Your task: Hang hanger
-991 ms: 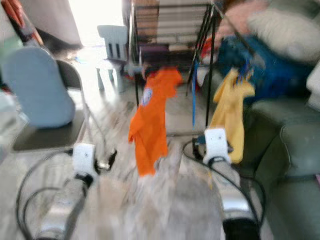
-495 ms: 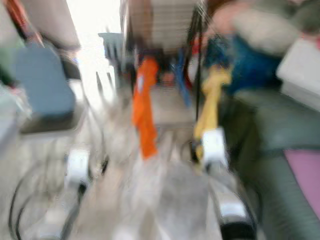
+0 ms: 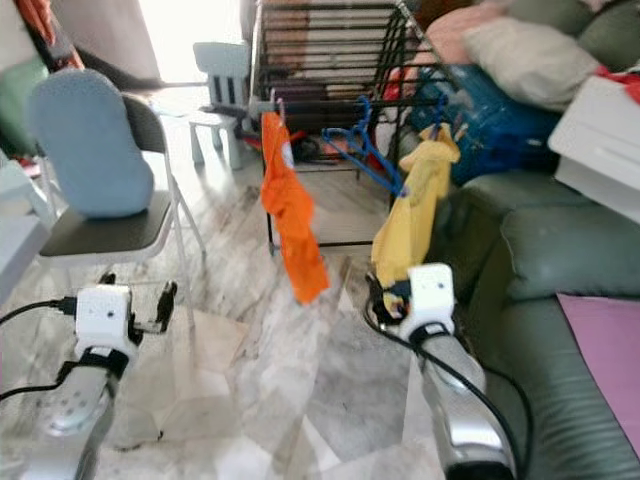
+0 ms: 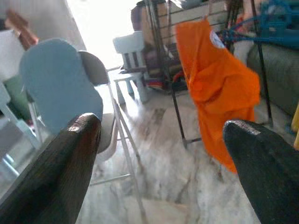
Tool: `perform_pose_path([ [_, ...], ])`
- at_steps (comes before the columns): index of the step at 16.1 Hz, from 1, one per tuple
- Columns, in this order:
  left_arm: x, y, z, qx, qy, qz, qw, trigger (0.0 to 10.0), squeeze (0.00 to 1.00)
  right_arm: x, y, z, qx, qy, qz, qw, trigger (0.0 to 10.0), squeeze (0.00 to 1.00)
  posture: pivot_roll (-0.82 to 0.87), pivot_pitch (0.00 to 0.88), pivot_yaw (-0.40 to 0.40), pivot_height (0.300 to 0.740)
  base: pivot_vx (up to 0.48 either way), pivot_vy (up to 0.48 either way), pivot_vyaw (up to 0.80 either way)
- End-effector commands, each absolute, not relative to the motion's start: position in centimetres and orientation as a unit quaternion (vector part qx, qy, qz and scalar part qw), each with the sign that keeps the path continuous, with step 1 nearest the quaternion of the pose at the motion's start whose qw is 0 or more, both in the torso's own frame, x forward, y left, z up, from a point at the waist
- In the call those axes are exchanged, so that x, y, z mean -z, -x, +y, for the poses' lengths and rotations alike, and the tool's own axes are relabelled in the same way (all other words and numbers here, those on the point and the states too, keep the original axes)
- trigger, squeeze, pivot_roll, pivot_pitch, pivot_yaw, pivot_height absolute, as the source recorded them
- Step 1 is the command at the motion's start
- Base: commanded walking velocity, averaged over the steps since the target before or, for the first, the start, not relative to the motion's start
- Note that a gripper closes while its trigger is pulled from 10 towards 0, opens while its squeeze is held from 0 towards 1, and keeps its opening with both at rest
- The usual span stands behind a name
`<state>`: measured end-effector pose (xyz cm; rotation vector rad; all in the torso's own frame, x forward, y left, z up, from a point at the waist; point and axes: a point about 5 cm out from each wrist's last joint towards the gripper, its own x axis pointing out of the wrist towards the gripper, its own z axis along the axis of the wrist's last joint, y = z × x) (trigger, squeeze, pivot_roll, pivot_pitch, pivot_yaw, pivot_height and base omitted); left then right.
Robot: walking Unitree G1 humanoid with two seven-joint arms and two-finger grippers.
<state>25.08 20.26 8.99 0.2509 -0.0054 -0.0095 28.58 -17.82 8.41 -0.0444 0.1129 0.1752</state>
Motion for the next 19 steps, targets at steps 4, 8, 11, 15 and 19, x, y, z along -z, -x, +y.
perform_pose_path([
  [4, -10.8, -26.2, 19.7, -0.018, -0.137, -0.036, 0.990, 10.0, 0.00, -9.4, -28.8, -17.9, -0.105, 0.032, 0.030, 0.993, 10.0, 0.00, -0.11, 0.000, 0.008, 0.740, 0.000, 0.000, 0.00],
  [8, -9.6, -26.6, 18.0, 0.013, -0.113, -0.012, 0.993, 10.0, 0.00, -9.2, -28.9, -16.7, -0.115, 0.036, 0.023, 0.993, 10.0, 0.00, -0.09, 0.000, 0.056, 0.740, 0.000, 0.000, 0.00],
  [11, -9.6, -27.4, 18.5, 0.011, -0.127, -0.007, 0.992, 10.0, 0.00, -8.8, -29.5, -15.8, -0.095, 0.017, 0.015, 0.995, 10.0, 0.00, -0.06, 0.000, 0.106, 0.740, 0.000, 0.000, 0.00],
  [15, -8.8, -27.5, 19.4, -0.005, -0.142, 0.008, 0.990, 10.0, 0.00, -8.6, -29.5, -14.9, -0.104, 0.020, 0.015, 0.994, 10.0, 0.00, -0.07, 0.000, 0.088, 0.740, 0.000, 0.000, 0.00],
  [19, -7.7, -26.6, 19.3, -0.032, -0.128, 0.019, 0.991, 10.0, 0.00, -8.5, -29.9, -15.0, -0.115, 0.032, 0.016, 0.993, 10.0, 0.00, -0.06, 0.000, 0.061, 0.740, 0.000, 0.000, 0.00],
])
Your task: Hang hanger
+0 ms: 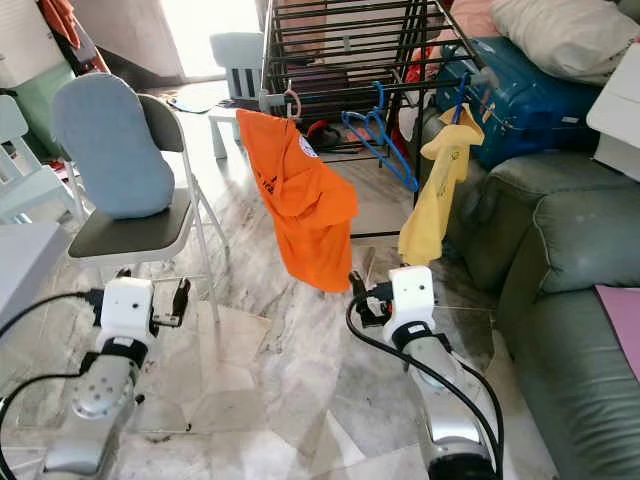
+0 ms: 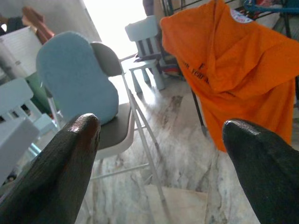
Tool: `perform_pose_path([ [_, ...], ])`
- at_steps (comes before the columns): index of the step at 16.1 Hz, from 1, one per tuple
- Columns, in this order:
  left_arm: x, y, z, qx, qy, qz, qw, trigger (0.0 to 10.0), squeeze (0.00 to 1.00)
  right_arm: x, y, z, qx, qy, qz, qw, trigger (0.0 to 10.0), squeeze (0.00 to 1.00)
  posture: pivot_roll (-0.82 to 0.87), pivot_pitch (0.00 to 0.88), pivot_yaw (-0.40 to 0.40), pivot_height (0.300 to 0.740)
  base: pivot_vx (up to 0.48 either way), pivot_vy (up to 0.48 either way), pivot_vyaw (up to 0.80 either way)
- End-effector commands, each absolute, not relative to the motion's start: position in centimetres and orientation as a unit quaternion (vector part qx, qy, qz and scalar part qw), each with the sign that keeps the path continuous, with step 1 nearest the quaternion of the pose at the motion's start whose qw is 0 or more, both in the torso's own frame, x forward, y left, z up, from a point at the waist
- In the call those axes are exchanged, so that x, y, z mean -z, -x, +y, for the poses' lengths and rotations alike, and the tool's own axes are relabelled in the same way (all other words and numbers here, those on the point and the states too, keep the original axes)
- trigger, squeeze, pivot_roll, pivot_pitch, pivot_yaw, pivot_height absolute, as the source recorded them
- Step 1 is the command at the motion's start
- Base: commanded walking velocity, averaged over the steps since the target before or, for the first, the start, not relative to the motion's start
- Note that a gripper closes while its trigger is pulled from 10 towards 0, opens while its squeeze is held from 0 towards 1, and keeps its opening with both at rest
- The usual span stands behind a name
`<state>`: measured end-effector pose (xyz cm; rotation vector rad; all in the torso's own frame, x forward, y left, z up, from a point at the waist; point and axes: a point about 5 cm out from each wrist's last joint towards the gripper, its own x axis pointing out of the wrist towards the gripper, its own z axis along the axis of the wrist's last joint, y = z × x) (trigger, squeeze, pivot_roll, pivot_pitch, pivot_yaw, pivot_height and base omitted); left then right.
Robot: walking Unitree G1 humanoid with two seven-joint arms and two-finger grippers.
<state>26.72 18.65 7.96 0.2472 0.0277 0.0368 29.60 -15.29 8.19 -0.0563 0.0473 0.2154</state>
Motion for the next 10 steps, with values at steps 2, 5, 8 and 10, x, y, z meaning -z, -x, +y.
perform_pose_path([
  [2, -7.74, -26.44, 19.11, -0.034, -0.127, 0.017, 0.991, 10.0, 0.00, -8.73, -30.21, -14.71, -0.119, 0.034, 0.013, 0.992, 10.0, 0.00, -0.05, 0.000, 0.058, 0.740, 0.000, 0.000, 0.00],
  [5, -7.65, -26.48, 19.55, -0.041, -0.129, 0.019, 0.991, 10.0, 0.00, -8.89, -30.44, -14.16, -0.125, 0.035, 0.011, 0.991, 10.0, 0.00, -0.05, 0.000, 0.044, 0.740, 0.000, 0.000, 0.15],
  [8, -7.27, -26.72, 19.17, -0.035, -0.129, 0.029, 0.991, 10.0, 0.00, -8.73, -30.22, -13.94, -0.137, 0.049, 0.013, 0.989, 10.0, 0.00, -0.07, 0.000, 0.055, 0.740, 0.000, 0.000, 0.80],
  [10, -6.90, -26.66, 18.75, -0.022, -0.124, 0.037, 0.991, 10.0, 0.00, -8.70, -30.02, -14.59, -0.120, 0.045, 0.015, 0.992, 10.0, 0.00, -0.09, 0.000, 0.067, 0.740, 0.000, 0.000, 0.00],
])
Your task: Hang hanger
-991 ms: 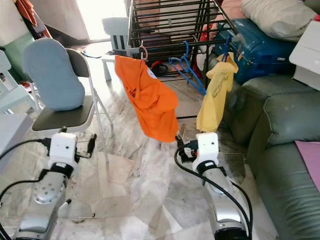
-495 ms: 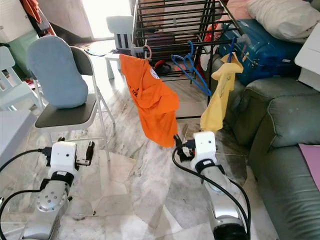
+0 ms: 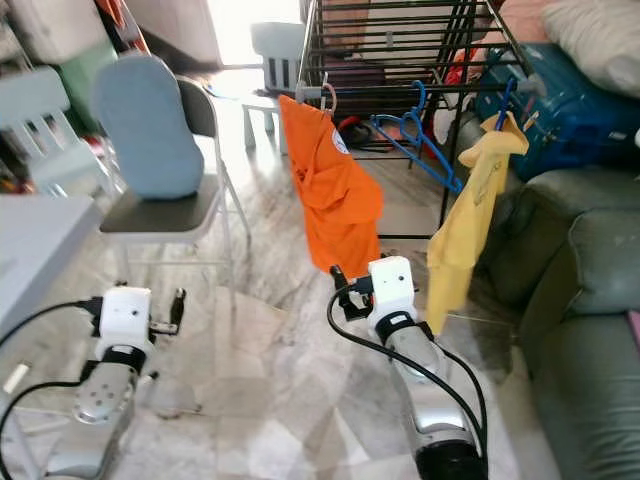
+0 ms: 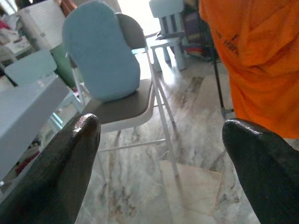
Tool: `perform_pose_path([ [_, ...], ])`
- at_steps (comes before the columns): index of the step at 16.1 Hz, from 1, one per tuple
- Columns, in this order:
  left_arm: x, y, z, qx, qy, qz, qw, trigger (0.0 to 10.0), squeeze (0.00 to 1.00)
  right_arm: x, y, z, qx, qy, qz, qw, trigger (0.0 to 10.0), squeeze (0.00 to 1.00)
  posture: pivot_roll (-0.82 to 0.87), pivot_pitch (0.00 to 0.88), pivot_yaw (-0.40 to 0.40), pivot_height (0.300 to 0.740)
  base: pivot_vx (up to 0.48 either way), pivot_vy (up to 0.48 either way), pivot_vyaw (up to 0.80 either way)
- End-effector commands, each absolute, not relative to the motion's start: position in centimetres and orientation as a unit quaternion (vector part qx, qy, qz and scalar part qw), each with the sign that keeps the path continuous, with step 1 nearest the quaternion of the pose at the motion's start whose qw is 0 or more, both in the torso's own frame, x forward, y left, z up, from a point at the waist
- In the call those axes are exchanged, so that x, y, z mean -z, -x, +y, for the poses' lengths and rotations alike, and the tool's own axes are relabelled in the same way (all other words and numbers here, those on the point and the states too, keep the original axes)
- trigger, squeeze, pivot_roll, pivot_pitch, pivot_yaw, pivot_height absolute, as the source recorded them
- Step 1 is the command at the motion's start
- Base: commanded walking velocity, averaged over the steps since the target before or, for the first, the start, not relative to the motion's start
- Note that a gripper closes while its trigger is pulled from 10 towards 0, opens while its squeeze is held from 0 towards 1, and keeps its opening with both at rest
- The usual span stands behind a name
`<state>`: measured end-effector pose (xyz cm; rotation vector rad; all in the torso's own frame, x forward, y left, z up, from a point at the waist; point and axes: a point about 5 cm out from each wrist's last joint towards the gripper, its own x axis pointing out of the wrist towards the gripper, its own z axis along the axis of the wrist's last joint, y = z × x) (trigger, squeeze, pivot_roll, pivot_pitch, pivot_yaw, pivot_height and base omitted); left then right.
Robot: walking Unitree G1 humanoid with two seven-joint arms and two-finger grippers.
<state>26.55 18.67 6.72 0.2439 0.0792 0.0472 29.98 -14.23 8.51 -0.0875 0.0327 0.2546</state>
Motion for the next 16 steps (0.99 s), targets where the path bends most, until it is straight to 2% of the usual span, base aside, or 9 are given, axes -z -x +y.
perform_pose_path([
  [1, -6.6, -26.7, 18.6, -0.019, -0.121, 0.043, 0.992, 10.0, 0.00, -8.5, -29.8, -15.2, -0.106, 0.043, 0.019, 0.993, 10.0, 0.00, -0.10, 0.000, 0.072, 0.740, 0.000, 0.000, 0.00],
  [4, -6.4, -26.9, 18.0, -0.012, -0.119, 0.046, 0.992, 10.0, 0.00, -8.3, -29.4, -15.4, -0.111, 0.062, 0.024, 0.992, 10.0, 0.00, -0.11, 0.000, 0.069, 0.740, 0.000, 0.000, 0.21],
  [16, -5.7, -26.7, 17.5, -0.006, -0.122, 0.057, 0.991, 10.0, 0.00, -8.4, -29.8, -15.1, -0.124, 0.077, 0.028, 0.989, 10.0, 0.00, -0.11, 0.000, 0.049, 0.740, 0.000, 0.000, 0.80],
])
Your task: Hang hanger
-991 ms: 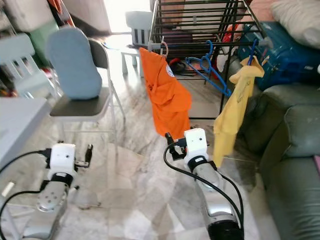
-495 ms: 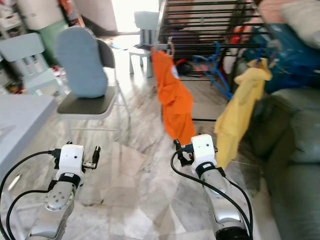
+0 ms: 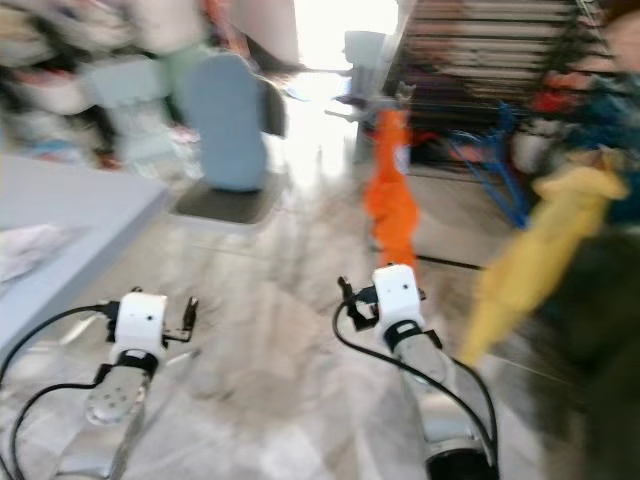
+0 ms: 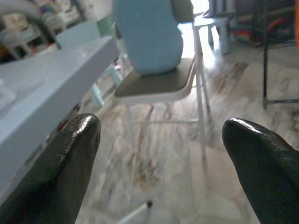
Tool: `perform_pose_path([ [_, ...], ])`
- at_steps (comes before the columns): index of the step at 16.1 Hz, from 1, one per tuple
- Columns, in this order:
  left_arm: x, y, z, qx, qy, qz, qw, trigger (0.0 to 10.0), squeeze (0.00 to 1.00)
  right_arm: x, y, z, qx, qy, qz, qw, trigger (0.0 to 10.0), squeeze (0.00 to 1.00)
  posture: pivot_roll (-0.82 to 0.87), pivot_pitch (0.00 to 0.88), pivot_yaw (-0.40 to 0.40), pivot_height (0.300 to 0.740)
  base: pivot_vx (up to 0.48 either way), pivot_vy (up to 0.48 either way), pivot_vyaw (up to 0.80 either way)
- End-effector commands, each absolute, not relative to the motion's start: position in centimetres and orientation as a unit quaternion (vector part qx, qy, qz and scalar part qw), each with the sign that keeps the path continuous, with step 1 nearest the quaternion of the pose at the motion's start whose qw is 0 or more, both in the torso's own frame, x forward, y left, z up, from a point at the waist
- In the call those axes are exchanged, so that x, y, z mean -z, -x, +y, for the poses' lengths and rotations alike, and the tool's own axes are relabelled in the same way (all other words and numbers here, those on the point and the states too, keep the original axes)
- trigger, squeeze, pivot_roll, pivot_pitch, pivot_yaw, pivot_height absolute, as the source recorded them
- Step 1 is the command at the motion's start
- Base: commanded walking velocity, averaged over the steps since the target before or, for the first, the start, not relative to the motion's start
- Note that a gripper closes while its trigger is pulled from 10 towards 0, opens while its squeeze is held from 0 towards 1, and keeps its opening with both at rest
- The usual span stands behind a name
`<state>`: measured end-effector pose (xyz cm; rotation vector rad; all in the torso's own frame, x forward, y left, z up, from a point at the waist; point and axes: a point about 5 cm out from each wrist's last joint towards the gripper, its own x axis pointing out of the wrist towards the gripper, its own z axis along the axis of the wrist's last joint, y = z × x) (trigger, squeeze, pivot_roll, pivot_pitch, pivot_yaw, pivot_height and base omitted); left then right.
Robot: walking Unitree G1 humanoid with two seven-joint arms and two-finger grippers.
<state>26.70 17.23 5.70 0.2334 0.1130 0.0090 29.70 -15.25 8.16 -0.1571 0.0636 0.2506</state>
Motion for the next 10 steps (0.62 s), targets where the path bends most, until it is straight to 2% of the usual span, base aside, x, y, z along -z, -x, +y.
perform_pose_path([
  [1, -5.65, -26.71, 17.46, -0.006, -0.123, 0.058, 0.991, 10.0, 0.00, -8.34, -29.71, -15.11, -0.123, 0.066, 0.030, 0.990, 10.0, 0.00, -0.11, 0.000, 0.049, 0.740, 0.000, 0.000, 0.00],
  [10, -5.07, -26.66, 18.24, -0.048, -0.122, 0.073, 0.989, 10.0, 0.00, -8.10, -29.94, -15.59, -0.089, 0.049, 0.041, 0.994, 10.0, 0.00, -0.11, 0.000, 0.048, 0.740, 0.000, 0.000, 0.00],
])
